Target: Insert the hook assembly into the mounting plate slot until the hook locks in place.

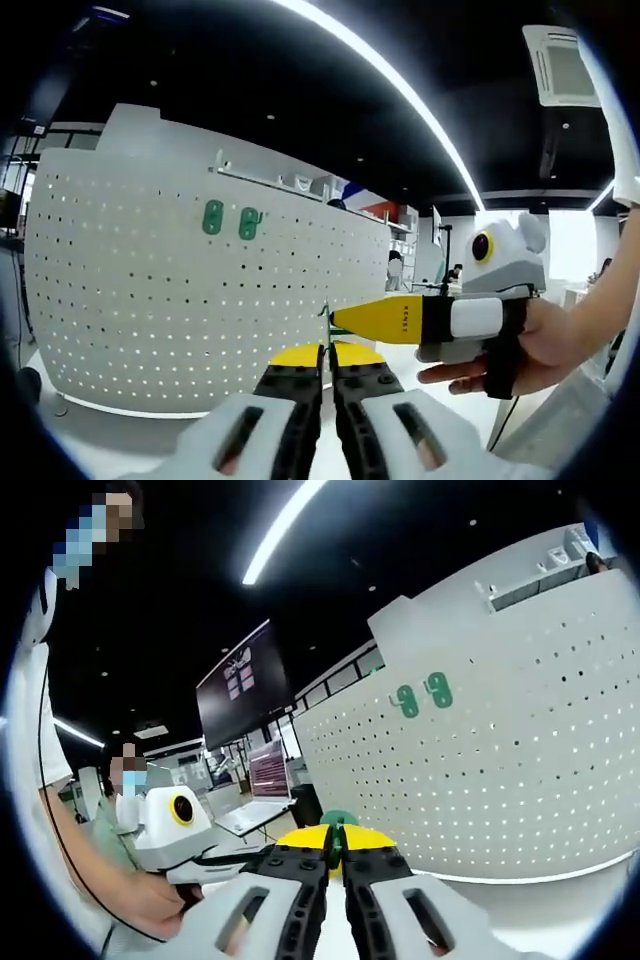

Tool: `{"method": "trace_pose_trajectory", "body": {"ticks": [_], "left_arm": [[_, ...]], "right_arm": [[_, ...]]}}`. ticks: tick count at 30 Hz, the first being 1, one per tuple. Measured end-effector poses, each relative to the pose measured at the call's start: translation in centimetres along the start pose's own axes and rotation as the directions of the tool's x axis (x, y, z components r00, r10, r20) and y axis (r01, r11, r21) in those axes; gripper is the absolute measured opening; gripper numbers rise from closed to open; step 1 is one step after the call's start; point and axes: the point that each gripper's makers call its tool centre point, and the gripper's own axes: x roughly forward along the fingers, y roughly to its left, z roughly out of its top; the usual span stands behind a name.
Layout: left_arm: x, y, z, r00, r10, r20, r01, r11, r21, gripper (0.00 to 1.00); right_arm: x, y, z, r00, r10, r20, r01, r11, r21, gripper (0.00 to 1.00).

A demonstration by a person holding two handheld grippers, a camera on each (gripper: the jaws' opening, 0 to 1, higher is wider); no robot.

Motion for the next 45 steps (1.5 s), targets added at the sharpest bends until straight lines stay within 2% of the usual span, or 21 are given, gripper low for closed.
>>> {"method": "trace_pose_trajectory", "body": {"ticks": [20, 24, 26, 30, 45], "left_arm": [[0.04, 0.09, 0.11, 1.0, 0.0, 0.003, 0.0, 1.0, -0.004, 0.02], [0.11, -0.02, 0.26, 1.0, 0.0, 0.0, 0.0, 1.0, 0.025, 0.02], [0.16, -0.01, 0.37, 1.0, -0.002, 0.006, 0.002, 1.0, 0.004, 0.01], [0.19, -0.02, 0.27, 1.0, -0.003, 0.001, 0.003, 1.0, 0.014, 0.01], [0.16, 0.04, 0.34, 1.0, 0.0, 0.011, 0.0, 0.999, 0.039, 0.03]], "right_arm": [[0.01, 0.01, -0.54, 1.0, 0.002, -0.019, -0.002, 1.0, 0.005, 0.02], [-0.04, -0.12, -0.5, 1.0, -0.002, -0.012, 0.002, 1.0, 0.029, 0.02], [-0.05, -0.15, -0.38, 1.0, -0.002, -0.005, 0.002, 0.999, 0.041, 0.02], [-0.05, -0.24, -0.5, 1.0, -0.007, -0.017, 0.009, 0.997, 0.076, 0.01], [-0.06, 0.04, -0.38, 1.0, -0.025, -0.016, 0.026, 0.996, 0.08, 0.0]]}}
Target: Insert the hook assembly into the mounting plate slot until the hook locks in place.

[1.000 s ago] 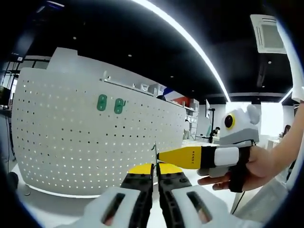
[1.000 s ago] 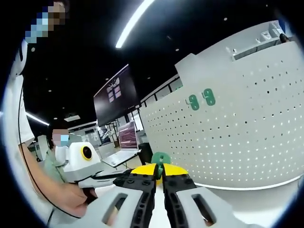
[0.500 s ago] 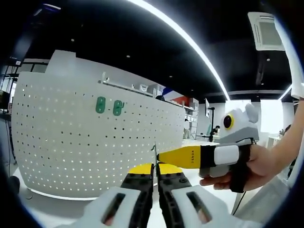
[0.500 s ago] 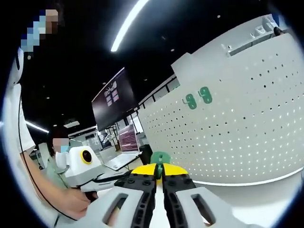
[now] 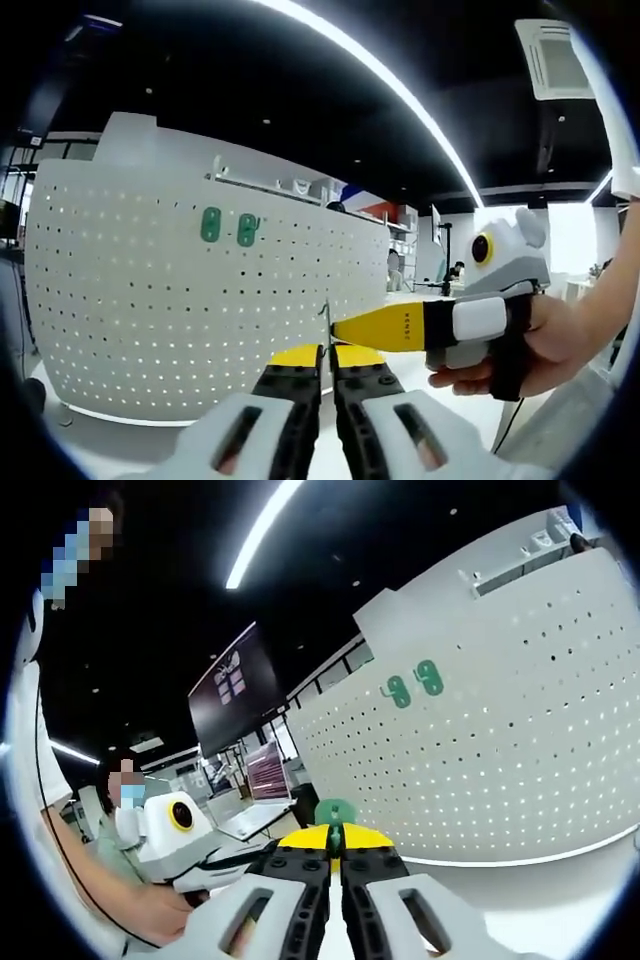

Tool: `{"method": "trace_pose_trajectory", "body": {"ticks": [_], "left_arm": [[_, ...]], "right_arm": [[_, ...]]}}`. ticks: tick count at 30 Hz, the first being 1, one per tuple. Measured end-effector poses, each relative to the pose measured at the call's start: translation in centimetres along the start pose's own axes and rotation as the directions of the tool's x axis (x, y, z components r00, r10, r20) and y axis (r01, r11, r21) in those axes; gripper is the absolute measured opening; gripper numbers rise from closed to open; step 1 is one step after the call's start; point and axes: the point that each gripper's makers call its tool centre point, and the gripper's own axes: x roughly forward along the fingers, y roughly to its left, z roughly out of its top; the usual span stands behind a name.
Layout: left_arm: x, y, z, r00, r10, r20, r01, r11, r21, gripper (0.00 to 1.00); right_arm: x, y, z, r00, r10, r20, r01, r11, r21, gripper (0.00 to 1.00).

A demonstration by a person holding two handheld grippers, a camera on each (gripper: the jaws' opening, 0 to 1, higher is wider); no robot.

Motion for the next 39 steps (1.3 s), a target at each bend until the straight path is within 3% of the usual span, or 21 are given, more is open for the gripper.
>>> {"method": "trace_pose_trajectory", "body": {"ticks": [6, 14, 21, 27, 35, 39], "left_arm": [[-0.1, 0.1, -0.5, 1.0, -0.003, -0.023, 0.003, 1.0, -0.006, 0.09], [-0.2, 0.7, -2.1, 0.996, 0.021, -0.086, -0.024, 0.999, -0.028, 0.5], [-0.3, 0.6, -3.1, 0.992, 0.006, -0.13, -0.008, 1.0, -0.022, 0.7], [-0.4, 0.6, -3.3, 0.991, 0.003, -0.137, -0.002, 1.0, 0.011, 0.79], [-0.6, 1.1, -3.3, 0.99, 0.017, -0.141, -0.013, 1.0, 0.023, 0.78], [-1.1, 1.5, -3.4, 0.99, 0.026, -0.14, -0.024, 1.0, 0.017, 0.77]], "right_arm": [[0.0, -0.1, 0.2, 1.0, -0.002, 0.004, 0.002, 1.0, -0.004, 0.0], [-0.1, -0.2, 0.4, 1.0, 0.0, 0.007, 0.0, 1.0, -0.003, 0.0], [-0.1, -0.2, 0.4, 1.0, 0.003, 0.002, -0.003, 1.0, 0.0, 0.0], [0.0, -0.2, 0.5, 1.0, 0.001, 0.003, -0.001, 1.0, 0.001, 0.0], [-0.1, -0.2, 0.9, 1.0, -0.008, 0.003, 0.008, 0.999, -0.039, 0.0], [-0.3, -0.7, 1.4, 0.999, -0.039, -0.004, 0.038, 0.994, -0.106, 0.0]]}}
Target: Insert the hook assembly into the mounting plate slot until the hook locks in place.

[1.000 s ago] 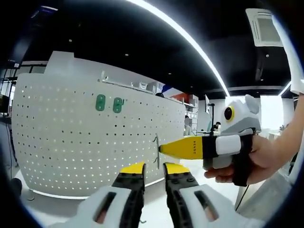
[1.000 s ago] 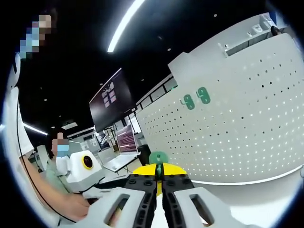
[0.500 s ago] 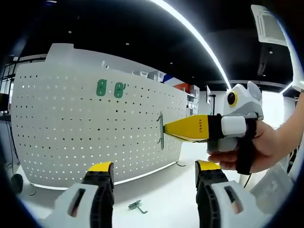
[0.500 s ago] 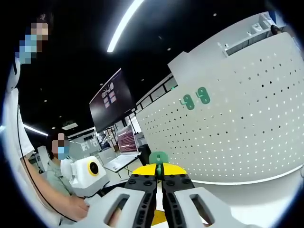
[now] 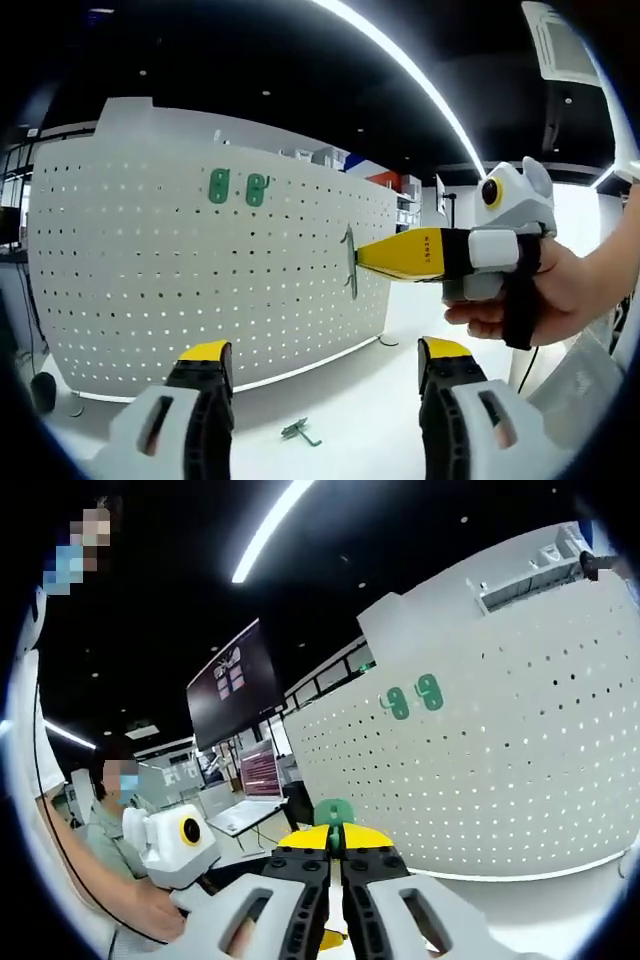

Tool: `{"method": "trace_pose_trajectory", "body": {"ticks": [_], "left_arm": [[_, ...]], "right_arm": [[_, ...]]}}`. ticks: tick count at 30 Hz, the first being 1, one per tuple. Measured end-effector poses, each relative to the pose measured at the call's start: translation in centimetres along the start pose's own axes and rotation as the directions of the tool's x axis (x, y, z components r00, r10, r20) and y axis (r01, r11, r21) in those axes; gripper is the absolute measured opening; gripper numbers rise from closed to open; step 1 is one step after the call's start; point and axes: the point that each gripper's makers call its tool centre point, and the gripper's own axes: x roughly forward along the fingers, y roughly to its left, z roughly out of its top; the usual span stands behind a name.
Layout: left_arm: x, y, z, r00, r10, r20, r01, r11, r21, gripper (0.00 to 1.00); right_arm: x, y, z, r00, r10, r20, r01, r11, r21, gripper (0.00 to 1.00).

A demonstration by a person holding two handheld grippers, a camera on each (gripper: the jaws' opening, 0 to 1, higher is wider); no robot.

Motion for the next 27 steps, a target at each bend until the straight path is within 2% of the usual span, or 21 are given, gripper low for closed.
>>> {"method": "trace_pose_trajectory", "body": {"ticks": [12, 19, 27], "left_arm": [[-0.7, 0.4, -0.1, 1.0, 0.003, -0.001, -0.003, 1.0, 0.025, 0.77], [-1.1, 0.7, 0.0, 1.0, 0.006, 0.004, -0.006, 1.0, 0.02, 0.77], [-1.7, 1.4, 0.0, 1.0, 0.017, 0.014, -0.017, 1.0, 0.014, 0.77]], "right_arm": [[-0.7, -1.7, 2.0, 0.992, -0.12, 0.024, 0.122, 0.98, -0.155, 0.0], [-0.9, -3.2, 2.7, 0.982, -0.182, 0.043, 0.187, 0.968, -0.167, 0.0], [-0.1, -5.0, 4.5, 0.967, -0.245, 0.069, 0.253, 0.949, -0.189, 0.0]]}}
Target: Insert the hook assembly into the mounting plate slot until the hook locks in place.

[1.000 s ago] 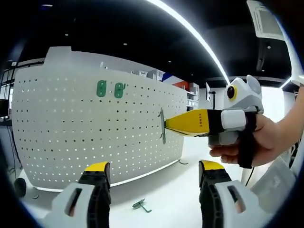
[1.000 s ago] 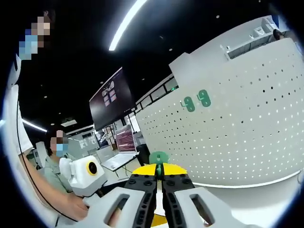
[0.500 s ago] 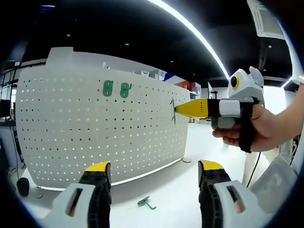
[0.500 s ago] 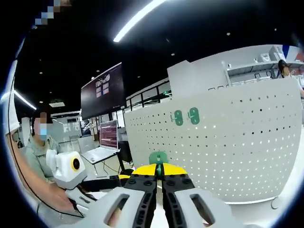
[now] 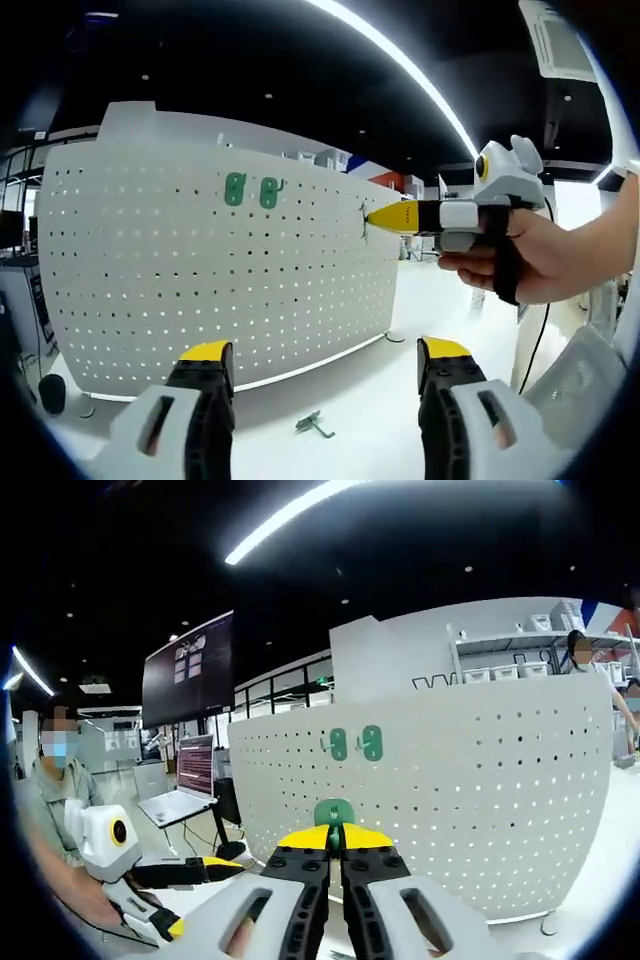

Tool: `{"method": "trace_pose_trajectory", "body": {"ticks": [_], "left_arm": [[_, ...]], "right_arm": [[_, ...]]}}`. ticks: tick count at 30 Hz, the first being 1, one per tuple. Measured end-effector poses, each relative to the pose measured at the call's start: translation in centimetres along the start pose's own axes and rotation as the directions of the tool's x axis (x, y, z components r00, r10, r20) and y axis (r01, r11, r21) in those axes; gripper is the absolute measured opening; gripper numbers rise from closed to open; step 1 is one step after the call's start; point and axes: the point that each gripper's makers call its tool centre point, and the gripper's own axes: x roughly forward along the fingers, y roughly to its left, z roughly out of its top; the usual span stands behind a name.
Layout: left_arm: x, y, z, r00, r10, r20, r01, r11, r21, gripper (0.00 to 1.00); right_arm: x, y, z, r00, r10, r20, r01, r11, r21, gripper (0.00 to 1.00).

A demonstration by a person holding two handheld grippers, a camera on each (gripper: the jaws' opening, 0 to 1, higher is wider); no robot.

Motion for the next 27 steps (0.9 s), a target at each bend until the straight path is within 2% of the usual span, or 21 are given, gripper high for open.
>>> {"method": "trace_pose_trajectory", "body": {"ticks": [14, 27], "left_arm": [[-0.6, 0.4, -0.5, 1.0, 0.005, -0.005, -0.005, 1.0, 0.002, 0.76], [-1.3, 0.8, -0.9, 1.0, 0.015, -0.01, -0.015, 1.0, 0.006, 0.77]], "right_arm": [[1.6, -2.0, 1.4, 0.997, -0.072, 0.011, 0.073, 0.997, -0.038, 0.0], [2.7, -4.1, 2.6, 0.992, -0.122, 0.031, 0.123, 0.992, -0.038, 0.0]]}}
